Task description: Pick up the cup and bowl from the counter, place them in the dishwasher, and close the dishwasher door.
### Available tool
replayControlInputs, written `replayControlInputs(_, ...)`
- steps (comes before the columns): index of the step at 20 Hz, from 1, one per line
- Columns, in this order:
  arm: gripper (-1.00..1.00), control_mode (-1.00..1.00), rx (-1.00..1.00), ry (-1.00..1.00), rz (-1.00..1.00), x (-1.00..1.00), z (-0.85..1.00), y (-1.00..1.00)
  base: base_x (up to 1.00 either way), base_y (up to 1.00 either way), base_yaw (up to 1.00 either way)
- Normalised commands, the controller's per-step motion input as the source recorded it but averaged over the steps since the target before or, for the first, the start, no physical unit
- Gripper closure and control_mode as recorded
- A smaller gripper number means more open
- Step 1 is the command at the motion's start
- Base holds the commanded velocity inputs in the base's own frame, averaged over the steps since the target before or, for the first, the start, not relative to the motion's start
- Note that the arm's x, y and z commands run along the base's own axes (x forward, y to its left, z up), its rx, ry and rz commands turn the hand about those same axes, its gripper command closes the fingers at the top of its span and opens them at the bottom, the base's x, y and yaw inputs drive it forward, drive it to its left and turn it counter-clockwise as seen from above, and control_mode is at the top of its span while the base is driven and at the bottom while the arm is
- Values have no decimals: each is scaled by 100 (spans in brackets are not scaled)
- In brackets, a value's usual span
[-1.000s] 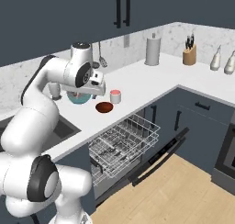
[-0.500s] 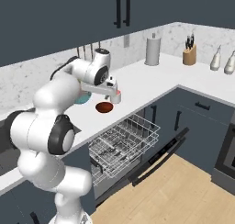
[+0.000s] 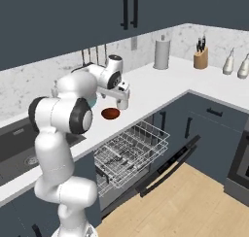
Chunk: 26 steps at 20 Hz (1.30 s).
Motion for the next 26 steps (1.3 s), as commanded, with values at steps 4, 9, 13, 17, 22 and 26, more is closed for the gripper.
replayControlInputs(4, -100, -100, 0, 0, -26, 72, -29, 0, 0, 0, 0)
replayControlInputs(9, -100, -100, 0, 0, -23, 48, -28, -9, 0, 0, 0)
replayControlInputs(13, -100, -100, 0, 0, -16, 54, -16, -26, 0, 0, 0)
replayControlInputs(17, -100, -100, 0, 0, -6, 50, -23, -16, 0, 0, 0)
replayControlInputs(22, -100, -100, 2, 0, -1, 45, -35, -2, 0, 0, 0)
replayControlInputs(26, -100, -100, 0, 0, 0, 43, -32, 0, 0, 0, 0)
